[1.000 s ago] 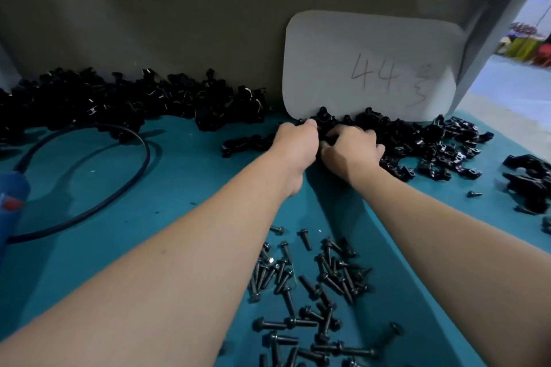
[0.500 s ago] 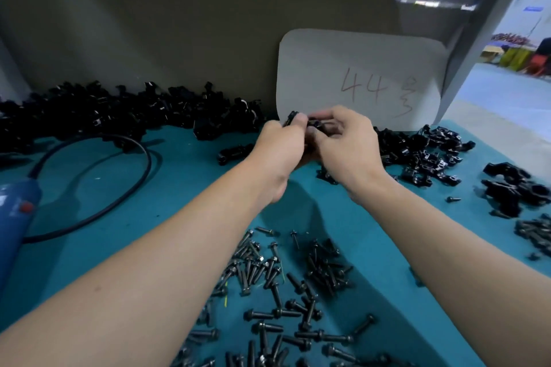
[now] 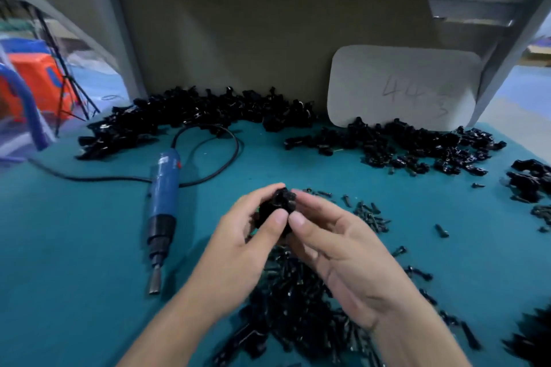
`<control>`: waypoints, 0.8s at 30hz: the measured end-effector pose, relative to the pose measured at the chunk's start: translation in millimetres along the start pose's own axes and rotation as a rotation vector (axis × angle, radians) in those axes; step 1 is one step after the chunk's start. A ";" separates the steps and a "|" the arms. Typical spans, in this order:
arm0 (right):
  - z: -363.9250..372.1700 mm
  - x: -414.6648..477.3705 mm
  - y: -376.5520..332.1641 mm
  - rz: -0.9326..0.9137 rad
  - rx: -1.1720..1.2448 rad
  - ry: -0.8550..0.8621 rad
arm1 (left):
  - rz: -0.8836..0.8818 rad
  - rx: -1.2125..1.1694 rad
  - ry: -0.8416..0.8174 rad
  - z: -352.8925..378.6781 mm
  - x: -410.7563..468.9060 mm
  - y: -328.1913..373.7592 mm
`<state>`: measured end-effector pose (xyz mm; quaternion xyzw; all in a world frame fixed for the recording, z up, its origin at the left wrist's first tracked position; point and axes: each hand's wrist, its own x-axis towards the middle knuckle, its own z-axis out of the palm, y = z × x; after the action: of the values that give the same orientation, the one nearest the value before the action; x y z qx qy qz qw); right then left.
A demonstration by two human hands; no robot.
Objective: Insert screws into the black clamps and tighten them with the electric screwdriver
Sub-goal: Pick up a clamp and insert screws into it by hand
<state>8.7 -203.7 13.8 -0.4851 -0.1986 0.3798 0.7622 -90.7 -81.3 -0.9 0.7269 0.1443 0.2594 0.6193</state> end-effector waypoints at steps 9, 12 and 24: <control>14.2 6.0 44.5 -0.032 -0.012 0.084 | 0.107 -0.036 0.063 -20.6 -0.9 -30.5; 14.4 8.1 50.2 -0.095 -0.087 0.161 | 0.117 -0.029 0.114 -16.6 0.2 -40.9; 5.9 8.7 57.7 -0.481 -0.523 0.204 | -0.001 -0.196 -0.034 -21.8 3.7 -54.2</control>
<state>-12.0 -179.6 -35.5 -0.6384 -0.3202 0.0758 0.6958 -93.7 -51.0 -50.9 0.6672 0.1081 0.2593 0.6899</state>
